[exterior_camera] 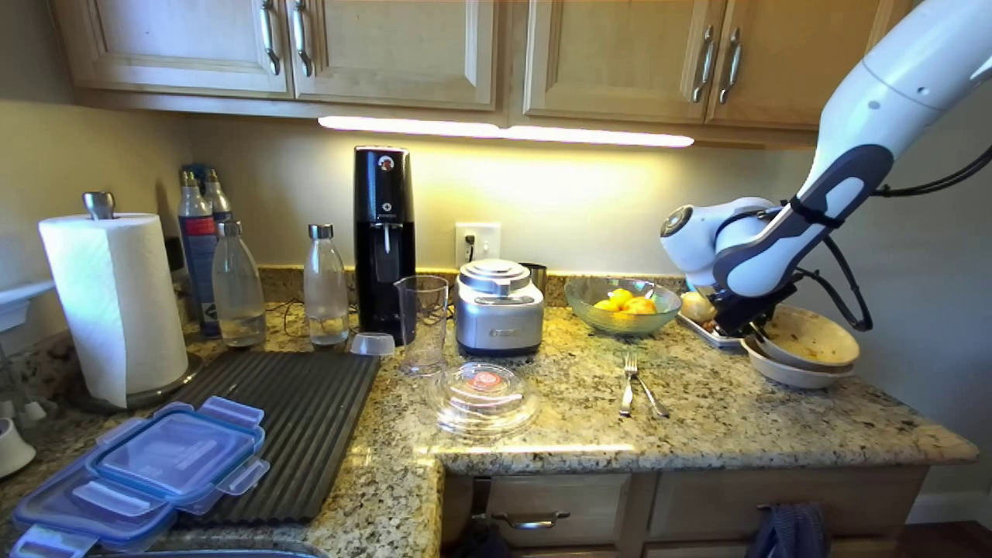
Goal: Stack the white bowls together, then put the two forks on top of the bowls
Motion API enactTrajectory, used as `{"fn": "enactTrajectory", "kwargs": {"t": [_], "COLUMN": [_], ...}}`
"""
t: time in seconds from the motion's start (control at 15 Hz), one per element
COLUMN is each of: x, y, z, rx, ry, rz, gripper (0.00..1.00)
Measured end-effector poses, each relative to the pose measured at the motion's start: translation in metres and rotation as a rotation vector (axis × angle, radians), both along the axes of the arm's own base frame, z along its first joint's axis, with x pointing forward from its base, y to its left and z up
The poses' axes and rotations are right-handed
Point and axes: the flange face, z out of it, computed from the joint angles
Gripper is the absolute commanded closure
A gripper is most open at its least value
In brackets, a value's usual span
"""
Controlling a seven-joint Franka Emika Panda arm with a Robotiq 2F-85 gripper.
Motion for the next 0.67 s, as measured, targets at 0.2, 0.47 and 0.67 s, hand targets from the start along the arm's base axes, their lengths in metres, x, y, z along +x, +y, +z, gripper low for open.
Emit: {"fn": "enactTrajectory", "kwargs": {"t": [0.2, 0.47, 0.67], "x": [0.0, 0.003, 0.004], "y": [0.008, 0.03, 0.063], "z": [-0.007, 0.002, 0.037], "rx": [0.005, 0.022, 0.052], "ry": [0.012, 0.03, 0.007], "rz": [0.017, 0.079, 0.155], "gripper": [0.48, 0.22, 0.03]}}
